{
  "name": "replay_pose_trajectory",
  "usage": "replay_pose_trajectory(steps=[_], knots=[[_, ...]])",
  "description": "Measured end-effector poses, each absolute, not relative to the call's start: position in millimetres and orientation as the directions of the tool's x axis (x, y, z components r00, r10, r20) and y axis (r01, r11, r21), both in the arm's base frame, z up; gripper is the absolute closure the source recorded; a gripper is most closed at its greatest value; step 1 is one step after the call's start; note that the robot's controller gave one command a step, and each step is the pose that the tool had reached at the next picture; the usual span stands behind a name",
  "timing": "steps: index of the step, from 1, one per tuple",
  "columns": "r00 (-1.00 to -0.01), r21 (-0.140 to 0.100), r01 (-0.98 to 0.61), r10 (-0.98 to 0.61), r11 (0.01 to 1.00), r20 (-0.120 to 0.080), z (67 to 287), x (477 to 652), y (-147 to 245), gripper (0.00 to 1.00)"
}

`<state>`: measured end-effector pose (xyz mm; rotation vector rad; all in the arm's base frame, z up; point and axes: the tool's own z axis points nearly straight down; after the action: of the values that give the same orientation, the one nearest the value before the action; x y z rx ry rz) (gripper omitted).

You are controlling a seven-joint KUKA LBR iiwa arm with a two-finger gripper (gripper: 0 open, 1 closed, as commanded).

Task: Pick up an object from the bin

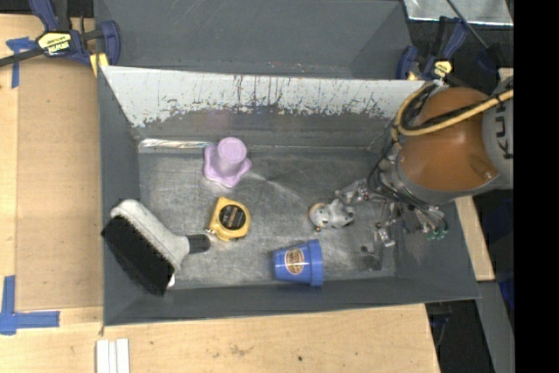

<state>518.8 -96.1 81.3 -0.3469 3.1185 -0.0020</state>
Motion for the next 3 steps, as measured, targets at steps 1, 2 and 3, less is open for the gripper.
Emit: replay_pose_trajectory(steps=[1,2,3], knots=[[-0.94,-0.023,-0.337,-0.338,0.941,-0.04,71.1,532.9,-93.0,0.0],[-0.692,-0.014,-0.722,-0.722,0.692,-0.012,75.6,546.3,-49.8,1.0],[-0.692,-0.006,-0.722,-0.722,0.692,-0.005,72.1,542.7,-49.8,0.0]])
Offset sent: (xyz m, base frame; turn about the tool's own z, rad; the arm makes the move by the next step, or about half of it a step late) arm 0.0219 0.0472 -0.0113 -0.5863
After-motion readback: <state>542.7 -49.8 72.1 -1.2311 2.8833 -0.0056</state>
